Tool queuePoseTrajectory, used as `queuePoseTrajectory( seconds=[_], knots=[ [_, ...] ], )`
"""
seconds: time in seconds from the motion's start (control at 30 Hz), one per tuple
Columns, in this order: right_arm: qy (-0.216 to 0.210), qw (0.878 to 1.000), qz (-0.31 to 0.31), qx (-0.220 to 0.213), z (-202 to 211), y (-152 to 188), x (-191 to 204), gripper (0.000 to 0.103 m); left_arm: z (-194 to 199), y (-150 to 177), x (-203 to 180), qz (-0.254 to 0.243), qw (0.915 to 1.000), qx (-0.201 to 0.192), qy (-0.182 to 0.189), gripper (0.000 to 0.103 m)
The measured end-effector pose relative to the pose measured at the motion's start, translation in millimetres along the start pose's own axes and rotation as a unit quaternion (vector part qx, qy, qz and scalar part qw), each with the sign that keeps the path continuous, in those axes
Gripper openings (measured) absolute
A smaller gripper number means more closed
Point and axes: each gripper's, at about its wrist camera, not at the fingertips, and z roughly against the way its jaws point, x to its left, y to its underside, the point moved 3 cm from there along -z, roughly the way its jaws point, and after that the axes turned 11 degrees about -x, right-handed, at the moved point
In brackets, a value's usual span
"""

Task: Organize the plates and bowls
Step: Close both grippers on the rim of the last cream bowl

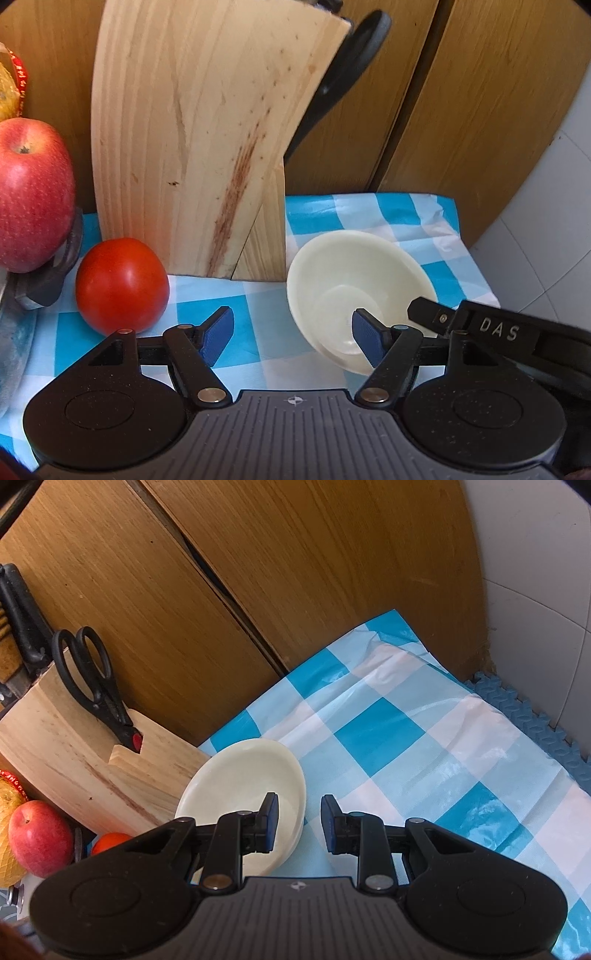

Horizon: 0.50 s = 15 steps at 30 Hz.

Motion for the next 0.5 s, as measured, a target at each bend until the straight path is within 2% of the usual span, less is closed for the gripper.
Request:
queuePoseTrajectory(
  seconds=[0.13,0.23,0.3,0.5],
  knots=[
    [0.004,1.000,0.004,0.003,-2.9,1.5,-0.9,0.024,-2.3,1.6,-0.5,-0.001,1.0000,0.004,0.001,0.074],
    [0.010,1.000,0.019,0.006,-5.0,2.8,-0.1,0.023,-4.7,2.7,-2.5,-0.007,1.0000,0.006,-0.001,0.067],
    [0.012,1.000,0.020,0.009,-6.7,3.3,-0.9,0.018,-7.8,4.6,-2.6,-0.006,0.9999,0.013,-0.001,0.054],
    [-0.006,1.000,0.022,0.016,-4.1,3.9,5.4,0.009,-12.3,8.4,-2.2,0.003,0.9993,0.031,0.020,0.030]
  ],
)
